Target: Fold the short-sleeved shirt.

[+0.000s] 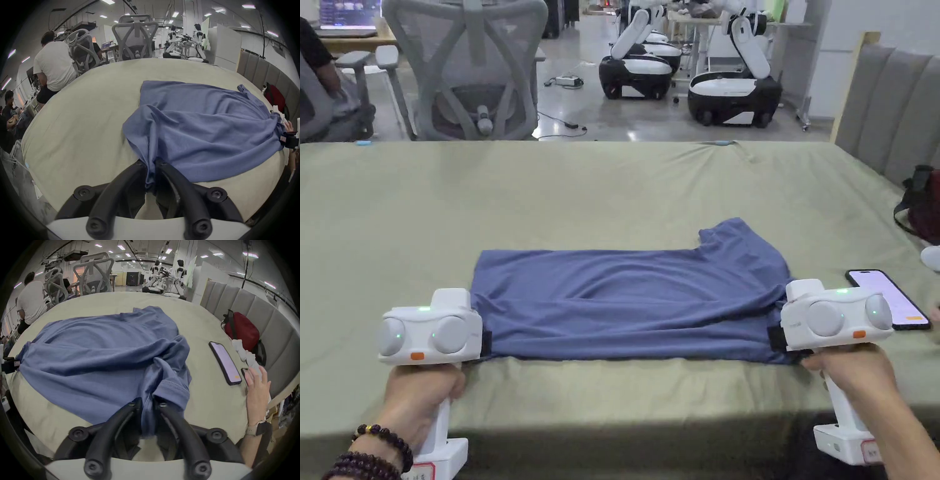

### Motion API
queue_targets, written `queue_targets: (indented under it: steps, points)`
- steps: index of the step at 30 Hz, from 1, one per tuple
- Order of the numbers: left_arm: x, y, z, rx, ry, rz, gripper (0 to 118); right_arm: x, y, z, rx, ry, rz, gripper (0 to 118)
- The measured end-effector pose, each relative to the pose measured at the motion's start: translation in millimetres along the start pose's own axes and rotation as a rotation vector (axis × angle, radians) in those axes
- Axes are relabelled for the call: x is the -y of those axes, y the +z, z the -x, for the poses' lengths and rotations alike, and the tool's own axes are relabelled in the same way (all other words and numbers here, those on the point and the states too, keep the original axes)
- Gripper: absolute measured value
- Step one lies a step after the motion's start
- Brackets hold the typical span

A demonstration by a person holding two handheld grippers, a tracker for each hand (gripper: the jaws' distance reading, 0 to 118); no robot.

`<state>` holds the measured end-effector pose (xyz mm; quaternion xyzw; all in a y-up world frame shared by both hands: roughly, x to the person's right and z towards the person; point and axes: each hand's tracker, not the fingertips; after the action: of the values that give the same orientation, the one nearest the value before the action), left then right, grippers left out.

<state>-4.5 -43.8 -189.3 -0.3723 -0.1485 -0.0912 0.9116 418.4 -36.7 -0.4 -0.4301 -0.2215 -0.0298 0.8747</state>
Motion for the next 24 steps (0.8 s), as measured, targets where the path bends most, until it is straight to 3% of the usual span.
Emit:
queue_targets:
  steps: [1,2,3,4,5,8,9,10,12,13,24]
  points:
    - [-2.7,3.3,0.7,-0.004,0.011,0.001,18,-0.4,2.6,-1.2,0.028,-0.002,-0.011,47]
    - [-6.0,7.1,1.7,-0.013,0.013,0.005,46,-0.1,8.7,-1.1,0.078,0.007,-0.041,87]
    - [-7.1,14.7,2.3,-0.018,0.01,-0.002,78,-0.1,14.7,-0.6,0.092,0.009,-0.076,114]
    - [-9.1,17.5,3.1,-0.022,0.001,-0.016,105,-0.4,21.3,0.0,0.089,0.009,-0.11,118]
    - [-11.4,22.0,4.0,-0.022,-0.014,-0.048,118,2.2,43.2,4.1,0.069,-0.002,-0.178,114]
    - [-19.7,41.3,3.8,-0.013,-0.036,-0.141,111,-1.5,66.6,11.4,0.038,-0.024,-0.236,109]
    - [-22.4,44.7,4.0,-0.011,-0.031,-0.148,107,-5.7,62.1,11.2,0.025,-0.029,-0.265,100]
    - [-24.8,49.3,3.4,-0.012,-0.017,-0.165,95,-6.1,67.8,14.9,0.002,-0.036,-0.305,83]
    - [-26.1,56.1,2.7,-0.002,-0.012,-0.238,25,-7.6,73.3,22.5,-0.032,-0.024,-0.344,12]
    - [-25.8,57.2,2.1,-0.01,-0.019,-0.249,0,-10.2,71.5,26.4,-0.026,-0.021,-0.34,0]
    - [-23.7,50.3,8.4,0.03,0.006,-0.239,0,-11.0,71.9,38.5,-0.05,-0.018,-0.368,0]
